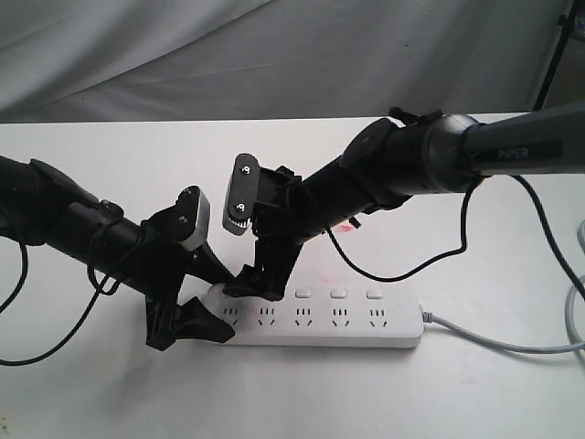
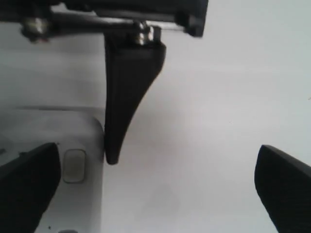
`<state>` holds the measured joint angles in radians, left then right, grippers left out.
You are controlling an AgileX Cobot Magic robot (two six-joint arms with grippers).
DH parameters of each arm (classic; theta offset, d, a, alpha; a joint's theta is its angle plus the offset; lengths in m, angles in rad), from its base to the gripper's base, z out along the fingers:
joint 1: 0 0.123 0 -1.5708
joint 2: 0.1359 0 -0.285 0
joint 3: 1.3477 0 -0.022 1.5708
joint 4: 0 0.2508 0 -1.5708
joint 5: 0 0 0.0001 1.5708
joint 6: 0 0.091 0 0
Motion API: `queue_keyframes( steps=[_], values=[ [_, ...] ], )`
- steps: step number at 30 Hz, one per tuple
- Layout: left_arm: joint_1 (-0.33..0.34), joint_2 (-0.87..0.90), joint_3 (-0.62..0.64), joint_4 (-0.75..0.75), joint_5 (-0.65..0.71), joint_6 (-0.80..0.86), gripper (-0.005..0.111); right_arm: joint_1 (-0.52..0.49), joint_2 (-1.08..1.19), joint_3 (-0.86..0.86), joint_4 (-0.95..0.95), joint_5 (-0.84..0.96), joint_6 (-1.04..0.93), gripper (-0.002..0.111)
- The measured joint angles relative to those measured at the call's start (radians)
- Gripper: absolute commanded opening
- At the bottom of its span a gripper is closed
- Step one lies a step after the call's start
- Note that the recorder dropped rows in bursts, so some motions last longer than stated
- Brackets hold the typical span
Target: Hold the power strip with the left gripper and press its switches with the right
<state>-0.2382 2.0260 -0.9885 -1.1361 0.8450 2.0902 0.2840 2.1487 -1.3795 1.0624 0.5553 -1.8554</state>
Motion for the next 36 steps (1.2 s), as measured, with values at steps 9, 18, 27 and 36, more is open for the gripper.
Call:
queue_keyframes(
  steps=[9, 18, 27, 36],
  values=[
    [0.000, 0.000, 0.000, 0.000, 0.000, 0.000, 0.044, 0.005, -0.058, 0.000, -0.002, 0.007, 0.026, 0.104],
    [0.000, 0.000, 0.000, 0.000, 0.000, 0.000, 0.044, 0.005, -0.059, 0.000, -0.015, 0.009, 0.030, 0.104],
    [0.000, 0.000, 0.000, 0.000, 0.000, 0.000, 0.044, 0.000, -0.059, 0.000, -0.134, -0.020, 0.131, 0.104],
    [0.000, 0.000, 0.000, 0.000, 0.000, 0.000, 0.044, -0.059, -0.059, 0.000, -0.136, 0.042, 0.138, 0.104]
  ],
)
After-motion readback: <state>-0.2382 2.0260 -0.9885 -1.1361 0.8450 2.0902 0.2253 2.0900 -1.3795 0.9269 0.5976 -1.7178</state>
